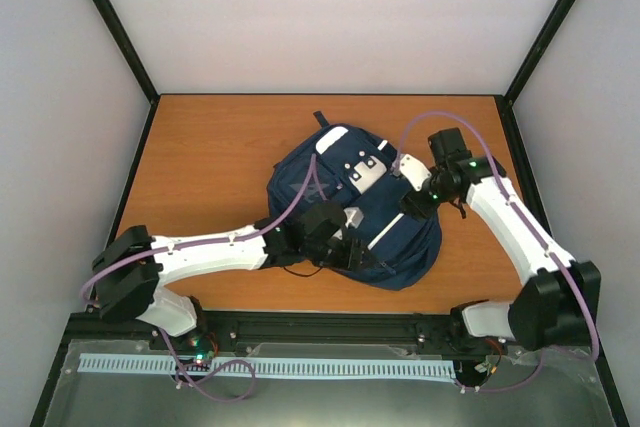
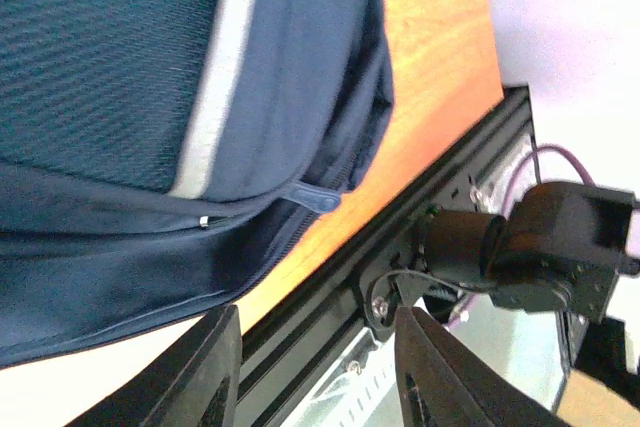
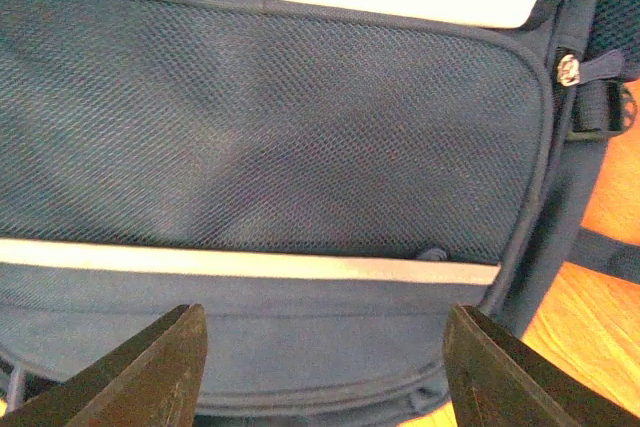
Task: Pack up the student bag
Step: Zip the student bag at the center of the board.
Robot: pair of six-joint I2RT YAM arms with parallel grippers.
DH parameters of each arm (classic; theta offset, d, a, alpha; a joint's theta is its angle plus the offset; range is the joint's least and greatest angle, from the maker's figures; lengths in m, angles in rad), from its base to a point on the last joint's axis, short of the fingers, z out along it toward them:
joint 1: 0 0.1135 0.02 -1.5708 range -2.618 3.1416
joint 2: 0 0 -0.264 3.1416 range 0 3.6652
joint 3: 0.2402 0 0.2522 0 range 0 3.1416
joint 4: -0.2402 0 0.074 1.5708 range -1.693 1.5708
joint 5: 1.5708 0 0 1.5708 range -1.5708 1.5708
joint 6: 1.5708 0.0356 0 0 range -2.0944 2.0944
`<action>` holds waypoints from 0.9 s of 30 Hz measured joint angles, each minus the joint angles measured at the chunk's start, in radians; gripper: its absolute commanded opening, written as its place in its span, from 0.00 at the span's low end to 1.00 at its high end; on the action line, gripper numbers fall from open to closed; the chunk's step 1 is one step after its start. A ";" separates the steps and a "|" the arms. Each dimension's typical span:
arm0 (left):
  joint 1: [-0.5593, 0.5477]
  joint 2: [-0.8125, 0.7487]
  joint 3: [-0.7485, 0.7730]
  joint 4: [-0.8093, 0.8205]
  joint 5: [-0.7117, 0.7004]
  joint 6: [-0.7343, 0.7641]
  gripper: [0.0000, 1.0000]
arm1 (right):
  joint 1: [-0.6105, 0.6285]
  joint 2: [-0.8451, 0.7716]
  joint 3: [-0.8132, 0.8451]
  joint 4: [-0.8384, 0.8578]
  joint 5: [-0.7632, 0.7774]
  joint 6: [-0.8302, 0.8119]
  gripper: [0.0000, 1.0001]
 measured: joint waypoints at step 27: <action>0.026 0.186 -0.032 0.238 -0.167 -0.370 0.01 | 0.007 -0.254 -0.271 -0.074 -0.068 -0.122 0.61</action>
